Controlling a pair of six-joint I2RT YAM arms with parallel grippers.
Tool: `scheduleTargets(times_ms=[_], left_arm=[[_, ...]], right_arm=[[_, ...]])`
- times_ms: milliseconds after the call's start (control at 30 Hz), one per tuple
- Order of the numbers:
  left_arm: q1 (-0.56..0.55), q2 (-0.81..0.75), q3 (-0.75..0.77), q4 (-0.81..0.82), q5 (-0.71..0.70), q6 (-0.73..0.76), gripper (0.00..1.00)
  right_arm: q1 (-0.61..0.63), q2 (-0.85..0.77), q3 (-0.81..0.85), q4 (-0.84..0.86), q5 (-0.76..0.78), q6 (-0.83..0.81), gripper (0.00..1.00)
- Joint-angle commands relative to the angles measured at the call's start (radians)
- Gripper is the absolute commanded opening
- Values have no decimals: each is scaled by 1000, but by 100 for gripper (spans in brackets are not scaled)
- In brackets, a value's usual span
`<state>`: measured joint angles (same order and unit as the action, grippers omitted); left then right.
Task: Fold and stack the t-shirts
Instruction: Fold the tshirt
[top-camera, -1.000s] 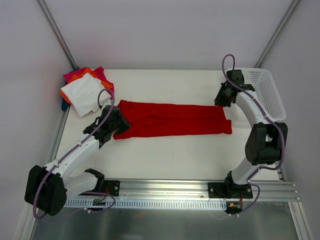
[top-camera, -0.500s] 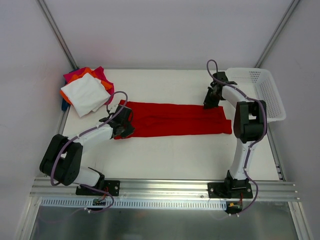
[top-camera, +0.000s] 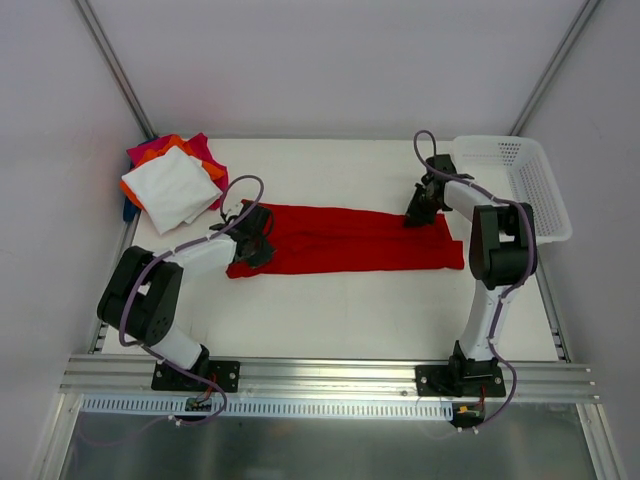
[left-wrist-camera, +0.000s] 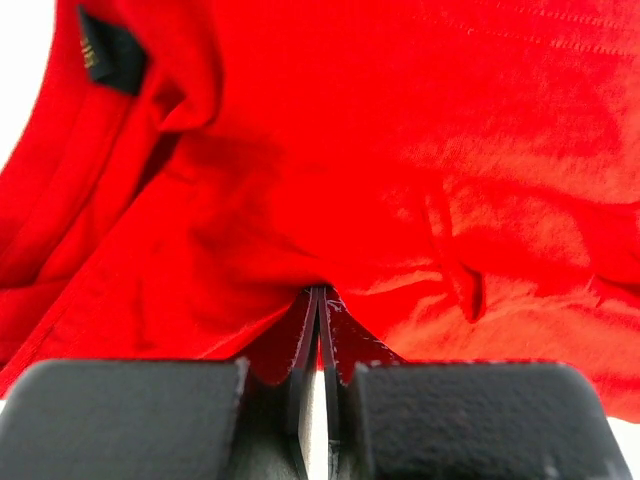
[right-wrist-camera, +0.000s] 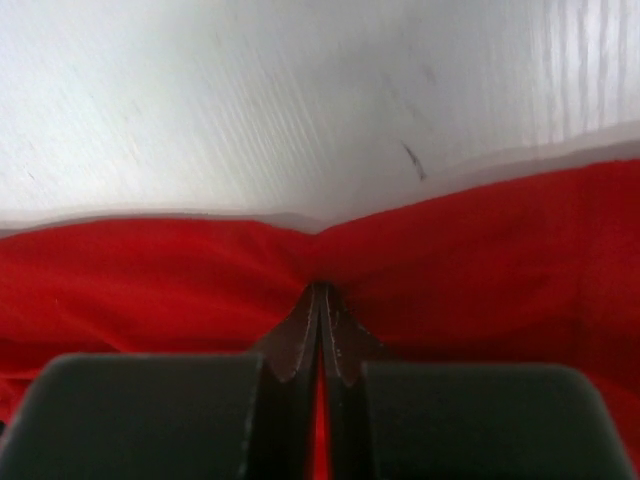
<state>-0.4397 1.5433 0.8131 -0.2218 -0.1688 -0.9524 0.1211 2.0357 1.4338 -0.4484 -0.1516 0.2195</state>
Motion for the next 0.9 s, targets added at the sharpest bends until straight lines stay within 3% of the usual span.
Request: scheduleTargets(times_ms=[0, 367, 567, 867], left_arm=[[-10, 50, 60, 1, -17, 10, 0], [10, 247, 202, -30, 43, 64, 0], [76, 340, 352, -48, 142, 145, 0], [128, 650, 856, -88, 346, 280, 0]], right_arm=[[0, -75, -79, -4, -17, 20, 1], [26, -251, -295, 13, -52, 37, 1], [136, -328, -406, 28, -97, 60, 1], [373, -379, -443, 44, -94, 130, 0]])
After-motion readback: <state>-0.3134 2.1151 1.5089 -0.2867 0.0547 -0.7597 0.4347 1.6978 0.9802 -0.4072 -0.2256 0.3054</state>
